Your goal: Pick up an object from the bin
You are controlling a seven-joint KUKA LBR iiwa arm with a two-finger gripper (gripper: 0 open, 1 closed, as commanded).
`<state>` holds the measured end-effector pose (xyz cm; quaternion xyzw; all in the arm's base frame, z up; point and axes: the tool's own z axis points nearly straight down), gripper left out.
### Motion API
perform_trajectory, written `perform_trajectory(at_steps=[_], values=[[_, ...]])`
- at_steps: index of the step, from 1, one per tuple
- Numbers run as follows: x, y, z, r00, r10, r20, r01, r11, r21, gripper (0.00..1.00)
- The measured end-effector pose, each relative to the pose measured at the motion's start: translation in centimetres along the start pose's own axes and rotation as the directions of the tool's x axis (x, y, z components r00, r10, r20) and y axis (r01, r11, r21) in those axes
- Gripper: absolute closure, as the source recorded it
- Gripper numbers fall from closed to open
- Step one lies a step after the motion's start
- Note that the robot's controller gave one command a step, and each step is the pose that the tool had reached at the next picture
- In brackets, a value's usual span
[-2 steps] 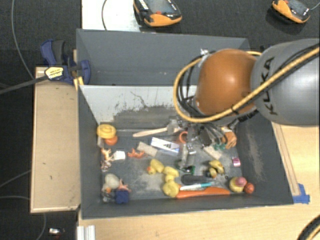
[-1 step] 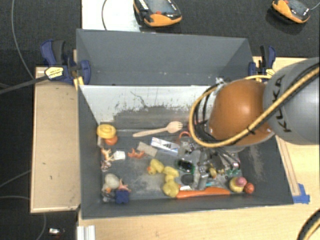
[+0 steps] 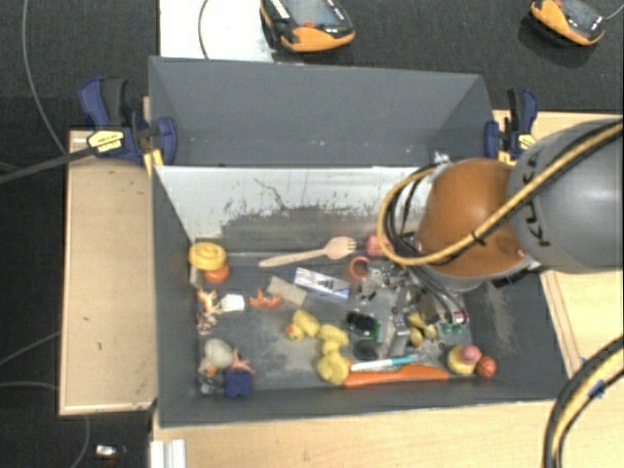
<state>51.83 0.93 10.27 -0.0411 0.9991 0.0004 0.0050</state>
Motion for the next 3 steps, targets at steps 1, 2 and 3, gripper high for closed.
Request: perform_trajectory(at_steps=[1,2,3], values=[[0.5,-0.9,2.2,1.000,0.003,-0.001,-0.003,1.000,-0.001,0.00],[-3.0,-2.3,2.1,0.986,0.168,-0.003,-0.168,0.986,0.000,0.00],[-1.1,-6.4,2.8,0.999,-0.043,-0.006,0.043,0.999,-0.002,0.00]])
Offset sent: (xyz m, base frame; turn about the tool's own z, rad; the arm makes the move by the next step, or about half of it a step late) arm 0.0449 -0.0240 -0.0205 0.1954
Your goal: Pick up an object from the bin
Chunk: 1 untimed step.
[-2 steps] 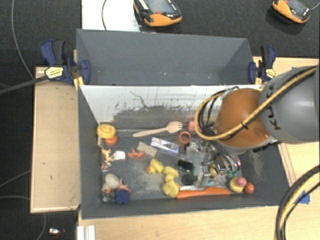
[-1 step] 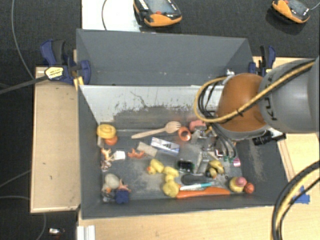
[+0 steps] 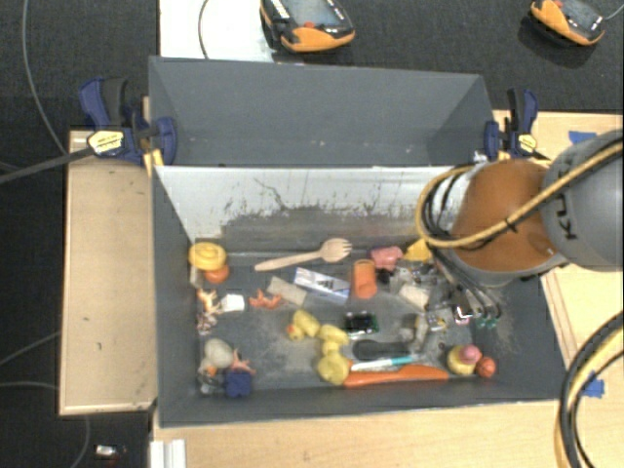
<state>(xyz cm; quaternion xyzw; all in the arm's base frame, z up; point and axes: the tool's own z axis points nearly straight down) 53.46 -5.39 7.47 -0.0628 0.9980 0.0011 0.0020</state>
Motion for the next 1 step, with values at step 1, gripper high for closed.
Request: perform_trajectory(at_steps=[1], values=[[2.62,-1.12,0.00,1.000,-0.002,0.004,0.002,1.000,0.000,0.00]])
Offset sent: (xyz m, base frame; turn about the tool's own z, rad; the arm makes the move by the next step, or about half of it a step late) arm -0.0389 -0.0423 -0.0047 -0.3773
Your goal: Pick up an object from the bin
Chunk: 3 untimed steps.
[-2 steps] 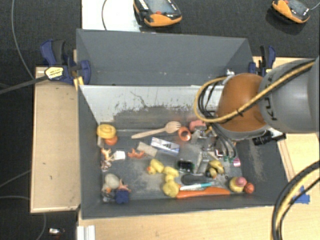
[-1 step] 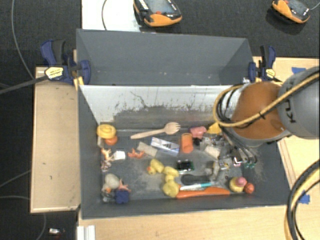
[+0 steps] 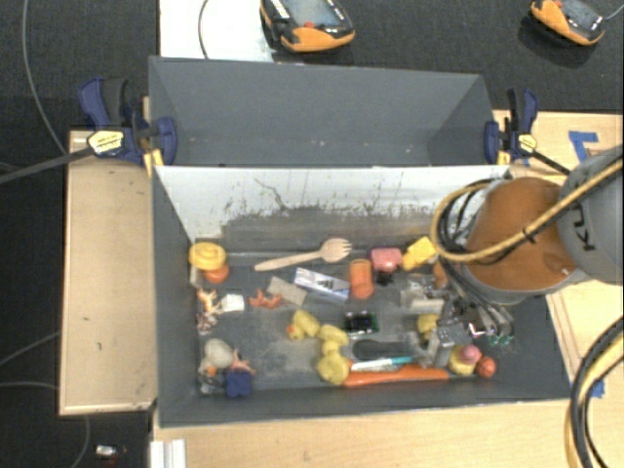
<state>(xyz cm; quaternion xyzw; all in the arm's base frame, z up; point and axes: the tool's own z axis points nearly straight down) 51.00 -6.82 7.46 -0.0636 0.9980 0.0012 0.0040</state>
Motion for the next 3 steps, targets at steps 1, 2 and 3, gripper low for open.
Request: perform_trajectory(at_steps=[1,2,3], values=[[0.7,-0.9,0.1,0.971,0.241,-0.002,-0.241,0.971,0.001,0.00],[0.6,-2.0,0.0,0.992,0.124,0.001,-0.124,0.992,0.001,0.00],[-2.2,-1.2,-0.5,0.997,0.076,0.003,-0.076,0.997,0.001,0.00]])
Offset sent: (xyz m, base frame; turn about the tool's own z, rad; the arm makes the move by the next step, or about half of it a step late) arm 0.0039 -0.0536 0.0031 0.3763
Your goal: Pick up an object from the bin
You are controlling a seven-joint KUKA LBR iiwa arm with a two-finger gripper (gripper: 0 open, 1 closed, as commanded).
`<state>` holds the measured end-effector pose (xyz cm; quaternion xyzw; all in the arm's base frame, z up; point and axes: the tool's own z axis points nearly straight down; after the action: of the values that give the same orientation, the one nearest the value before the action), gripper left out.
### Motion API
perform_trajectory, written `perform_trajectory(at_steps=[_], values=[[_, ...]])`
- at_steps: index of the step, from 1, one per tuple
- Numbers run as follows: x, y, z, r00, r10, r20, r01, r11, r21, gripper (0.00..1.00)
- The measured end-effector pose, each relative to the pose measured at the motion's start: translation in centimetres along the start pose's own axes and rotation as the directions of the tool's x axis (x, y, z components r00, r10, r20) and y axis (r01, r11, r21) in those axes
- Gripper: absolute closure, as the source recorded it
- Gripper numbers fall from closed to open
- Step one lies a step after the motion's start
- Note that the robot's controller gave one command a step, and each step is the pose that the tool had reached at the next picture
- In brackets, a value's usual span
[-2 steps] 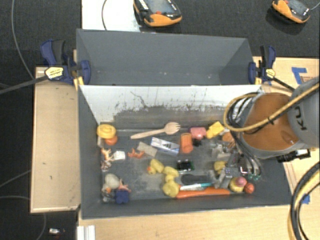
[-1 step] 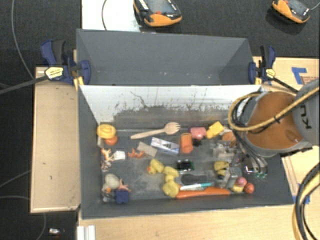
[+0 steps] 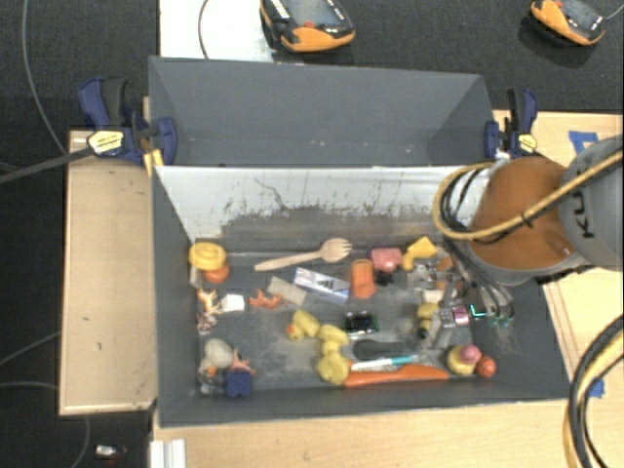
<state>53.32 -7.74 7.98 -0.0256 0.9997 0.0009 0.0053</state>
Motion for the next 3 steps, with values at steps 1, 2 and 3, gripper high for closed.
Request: perform_trajectory(at_steps=[1,2,3], values=[[-0.2,0.3,-0.1,1.000,-0.002,0.001,0.002,1.000,-0.001,0.00],[-2.0,-3.6,0.0,0.997,0.071,0.002,-0.071,0.997,-0.003,0.00],[1.4,-4.9,0.4,0.992,-0.128,0.012,0.128,0.992,-0.003,0.00]])
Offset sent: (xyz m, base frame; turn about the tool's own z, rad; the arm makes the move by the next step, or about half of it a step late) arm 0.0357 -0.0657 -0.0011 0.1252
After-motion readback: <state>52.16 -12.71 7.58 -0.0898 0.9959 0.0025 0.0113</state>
